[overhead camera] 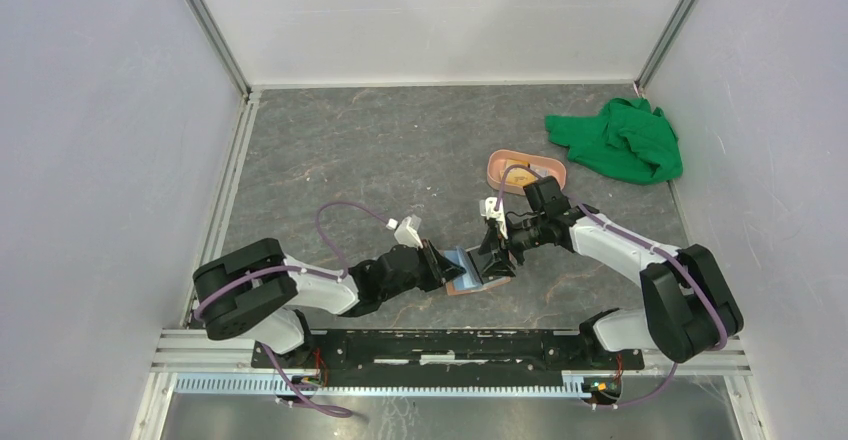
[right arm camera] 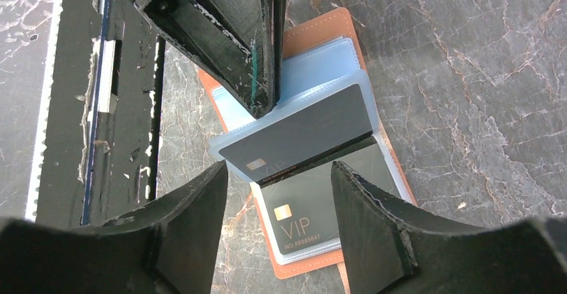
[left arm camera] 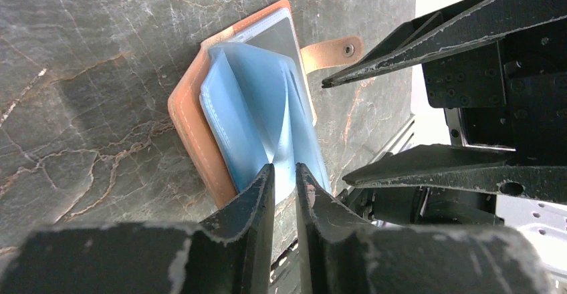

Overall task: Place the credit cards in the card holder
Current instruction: Open the card holder at the center of the board.

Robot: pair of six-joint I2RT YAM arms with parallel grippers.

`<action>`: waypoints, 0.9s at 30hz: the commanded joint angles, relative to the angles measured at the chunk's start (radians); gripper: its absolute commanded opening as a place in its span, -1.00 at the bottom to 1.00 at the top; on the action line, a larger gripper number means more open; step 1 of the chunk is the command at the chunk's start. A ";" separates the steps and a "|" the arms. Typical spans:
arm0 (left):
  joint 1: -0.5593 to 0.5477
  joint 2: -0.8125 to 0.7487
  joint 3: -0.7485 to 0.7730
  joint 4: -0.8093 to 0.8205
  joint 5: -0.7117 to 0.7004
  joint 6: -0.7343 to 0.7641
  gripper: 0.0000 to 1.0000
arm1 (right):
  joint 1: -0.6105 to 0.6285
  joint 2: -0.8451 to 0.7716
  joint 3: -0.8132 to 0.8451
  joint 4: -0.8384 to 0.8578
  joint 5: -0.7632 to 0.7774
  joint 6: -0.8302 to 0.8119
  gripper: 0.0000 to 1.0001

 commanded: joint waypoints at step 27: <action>0.008 0.041 0.062 -0.029 0.016 0.057 -0.56 | 0.050 0.006 0.033 -0.001 0.033 0.055 0.60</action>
